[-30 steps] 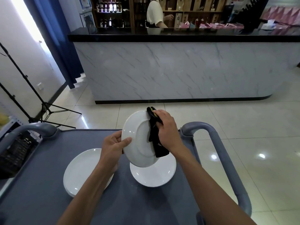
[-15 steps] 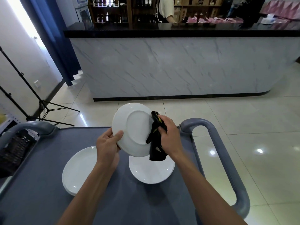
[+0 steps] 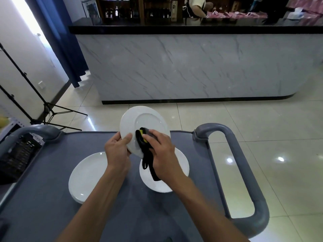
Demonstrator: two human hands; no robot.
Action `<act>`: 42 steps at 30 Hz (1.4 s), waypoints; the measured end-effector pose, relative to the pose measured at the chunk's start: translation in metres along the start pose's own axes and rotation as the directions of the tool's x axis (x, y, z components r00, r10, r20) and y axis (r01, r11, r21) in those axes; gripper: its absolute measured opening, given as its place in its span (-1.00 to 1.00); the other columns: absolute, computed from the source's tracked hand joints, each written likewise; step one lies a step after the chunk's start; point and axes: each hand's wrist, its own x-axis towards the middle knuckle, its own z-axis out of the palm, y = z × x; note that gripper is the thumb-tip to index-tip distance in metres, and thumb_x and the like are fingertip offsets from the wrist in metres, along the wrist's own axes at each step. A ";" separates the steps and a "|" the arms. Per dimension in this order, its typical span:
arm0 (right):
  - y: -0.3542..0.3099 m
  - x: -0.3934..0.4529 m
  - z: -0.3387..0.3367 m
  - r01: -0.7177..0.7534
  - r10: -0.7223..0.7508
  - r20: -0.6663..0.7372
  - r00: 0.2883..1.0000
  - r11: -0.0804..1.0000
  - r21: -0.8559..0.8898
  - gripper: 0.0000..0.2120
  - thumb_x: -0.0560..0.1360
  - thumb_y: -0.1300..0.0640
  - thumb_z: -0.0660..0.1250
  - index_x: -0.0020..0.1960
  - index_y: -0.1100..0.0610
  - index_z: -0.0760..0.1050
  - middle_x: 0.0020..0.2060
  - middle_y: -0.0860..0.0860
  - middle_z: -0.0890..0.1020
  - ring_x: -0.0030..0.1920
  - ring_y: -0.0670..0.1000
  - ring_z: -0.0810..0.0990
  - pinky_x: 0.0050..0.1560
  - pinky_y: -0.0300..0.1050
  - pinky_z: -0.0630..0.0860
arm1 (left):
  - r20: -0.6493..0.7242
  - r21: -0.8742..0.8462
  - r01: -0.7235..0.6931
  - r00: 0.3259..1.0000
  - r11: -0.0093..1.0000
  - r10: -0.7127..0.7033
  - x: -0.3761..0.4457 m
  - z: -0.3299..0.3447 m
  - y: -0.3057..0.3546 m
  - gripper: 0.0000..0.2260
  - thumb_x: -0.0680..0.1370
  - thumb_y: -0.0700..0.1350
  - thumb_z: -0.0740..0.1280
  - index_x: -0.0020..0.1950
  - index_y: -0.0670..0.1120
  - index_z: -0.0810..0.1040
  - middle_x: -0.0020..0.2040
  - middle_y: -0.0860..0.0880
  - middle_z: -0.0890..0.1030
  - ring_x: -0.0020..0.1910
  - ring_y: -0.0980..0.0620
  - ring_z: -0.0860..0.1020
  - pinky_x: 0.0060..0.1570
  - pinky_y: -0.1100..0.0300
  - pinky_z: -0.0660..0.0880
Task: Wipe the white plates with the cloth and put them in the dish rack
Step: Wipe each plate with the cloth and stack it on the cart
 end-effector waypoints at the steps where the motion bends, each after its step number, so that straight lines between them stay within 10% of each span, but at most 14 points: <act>1: -0.004 -0.004 0.003 0.023 -0.023 0.006 1.000 1.000 -0.011 -0.52 0.49 0.28 0.29 0.40 0.03 0.48 0.40 0.04 0.45 0.38 0.10 0.38 0.32 0.08 0.39 | -0.005 -0.005 0.005 1.000 1.000 -0.005 0.000 0.000 0.000 -0.85 0.60 -0.32 0.29 0.11 -0.27 0.62 0.02 -0.26 0.66 -0.03 -0.19 0.62 0.02 -0.02 0.59; 10: 0.003 -0.029 0.007 0.146 -0.142 0.041 0.989 0.982 -0.119 -0.44 0.38 0.34 0.33 0.37 0.08 0.53 0.41 0.12 0.45 0.37 0.19 0.42 0.28 0.13 0.41 | -0.048 -0.060 0.058 0.997 0.997 -0.061 0.000 -0.010 0.001 -0.81 0.61 -0.31 0.26 0.17 -0.25 0.60 0.10 -0.26 0.63 0.03 -0.19 0.59 0.17 -0.13 0.52; 27: 0.054 0.013 -0.044 -0.302 0.303 -0.001 0.953 0.950 0.072 -0.54 0.57 0.42 0.17 0.41 0.15 0.46 0.39 0.06 0.43 0.39 0.08 0.36 0.47 -0.02 0.26 | 0.236 0.000 0.118 0.965 0.993 -0.115 0.009 -0.036 -0.001 -0.74 0.52 -0.24 0.35 0.20 -0.18 0.63 0.03 -0.14 0.70 -0.05 -0.05 0.65 -0.14 0.16 0.63; 38: 0.047 0.039 -0.056 -0.203 0.203 0.012 0.979 0.979 -0.009 -0.56 0.59 0.40 0.18 0.41 0.13 0.48 0.38 0.03 0.46 0.38 0.09 0.35 0.41 -0.19 0.23 | 0.346 0.129 0.076 0.931 0.989 -0.116 -0.004 -0.028 -0.001 -0.72 0.42 -0.23 0.41 0.13 -0.18 0.66 0.00 -0.19 0.71 -0.11 -0.08 0.67 -0.15 0.14 0.63; 42: 0.033 0.043 -0.049 -0.109 0.110 0.027 0.994 0.993 -0.035 -0.56 0.57 0.38 0.21 0.39 0.13 0.50 0.38 0.05 0.47 0.36 0.14 0.38 0.40 0.11 0.33 | 0.358 0.185 0.055 0.926 0.981 -0.119 -0.005 -0.025 -0.003 -0.77 0.53 -0.33 0.35 0.18 -0.25 0.63 -0.02 -0.21 0.71 -0.13 -0.10 0.66 -0.22 0.15 0.62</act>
